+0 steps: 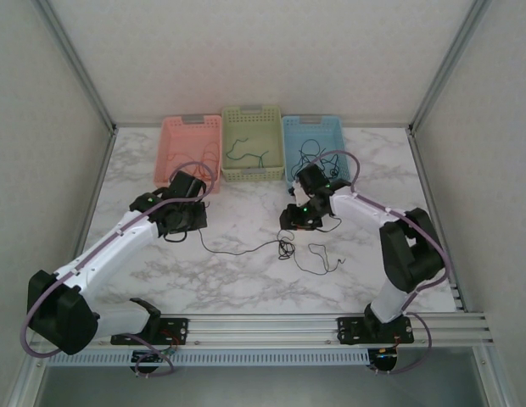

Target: Untangle the cables

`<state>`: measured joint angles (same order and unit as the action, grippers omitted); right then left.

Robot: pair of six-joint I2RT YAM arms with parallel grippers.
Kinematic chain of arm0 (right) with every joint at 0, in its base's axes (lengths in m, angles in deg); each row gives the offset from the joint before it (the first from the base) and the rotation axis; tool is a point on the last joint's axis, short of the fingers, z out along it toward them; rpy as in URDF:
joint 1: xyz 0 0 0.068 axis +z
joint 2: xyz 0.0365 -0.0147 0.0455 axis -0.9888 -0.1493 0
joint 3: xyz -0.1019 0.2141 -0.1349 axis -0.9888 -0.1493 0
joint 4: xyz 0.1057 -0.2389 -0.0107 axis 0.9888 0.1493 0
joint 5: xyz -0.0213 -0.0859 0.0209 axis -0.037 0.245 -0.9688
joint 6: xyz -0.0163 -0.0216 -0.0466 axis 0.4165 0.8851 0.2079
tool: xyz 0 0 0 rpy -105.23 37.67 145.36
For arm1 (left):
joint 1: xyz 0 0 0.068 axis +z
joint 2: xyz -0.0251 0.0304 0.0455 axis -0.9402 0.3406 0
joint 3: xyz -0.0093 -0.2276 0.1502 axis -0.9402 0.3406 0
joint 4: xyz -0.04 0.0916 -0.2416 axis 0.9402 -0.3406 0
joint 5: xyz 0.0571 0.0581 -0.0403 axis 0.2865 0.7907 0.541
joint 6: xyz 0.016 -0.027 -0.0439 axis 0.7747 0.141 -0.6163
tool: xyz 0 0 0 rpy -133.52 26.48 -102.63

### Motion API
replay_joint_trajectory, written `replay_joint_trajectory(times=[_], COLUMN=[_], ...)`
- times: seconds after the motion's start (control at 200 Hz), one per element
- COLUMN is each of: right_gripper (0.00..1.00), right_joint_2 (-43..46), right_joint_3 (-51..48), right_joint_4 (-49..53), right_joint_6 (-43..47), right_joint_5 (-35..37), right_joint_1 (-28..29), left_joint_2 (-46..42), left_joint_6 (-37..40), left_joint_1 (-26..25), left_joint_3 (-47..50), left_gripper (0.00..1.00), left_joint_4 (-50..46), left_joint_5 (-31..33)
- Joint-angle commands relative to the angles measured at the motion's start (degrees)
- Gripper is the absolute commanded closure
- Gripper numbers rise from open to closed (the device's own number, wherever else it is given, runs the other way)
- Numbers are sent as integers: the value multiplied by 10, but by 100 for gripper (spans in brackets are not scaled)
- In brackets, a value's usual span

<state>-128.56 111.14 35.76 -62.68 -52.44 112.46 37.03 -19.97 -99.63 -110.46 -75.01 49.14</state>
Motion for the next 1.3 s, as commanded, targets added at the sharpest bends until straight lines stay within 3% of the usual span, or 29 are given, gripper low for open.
replay_joint_trajectory(times=[0.0, 0.756, 1.106, 1.291], right_gripper=[58, 65, 73, 83], right_joint_2=[-25, -70, -72, -70], right_joint_3=[20, 6, -6, -6], right_joint_4=[0, -7, -8, -12], right_joint_6=[37, 47, 45, 43], right_joint_5=[18, -23, -25, -29], right_joint_1=[5, 17, 21, 21], left_joint_2=[9, 16, 21, 23], left_joint_6=[5, 12, 12, 13], left_joint_1=[2, 4, 3, 3], left_joint_3=[-1, -2, -3, -3], left_gripper=[100, 100, 100, 100], left_joint_4=[-10, -13, -11, -11], left_joint_5=[11, 21, 21, 21])
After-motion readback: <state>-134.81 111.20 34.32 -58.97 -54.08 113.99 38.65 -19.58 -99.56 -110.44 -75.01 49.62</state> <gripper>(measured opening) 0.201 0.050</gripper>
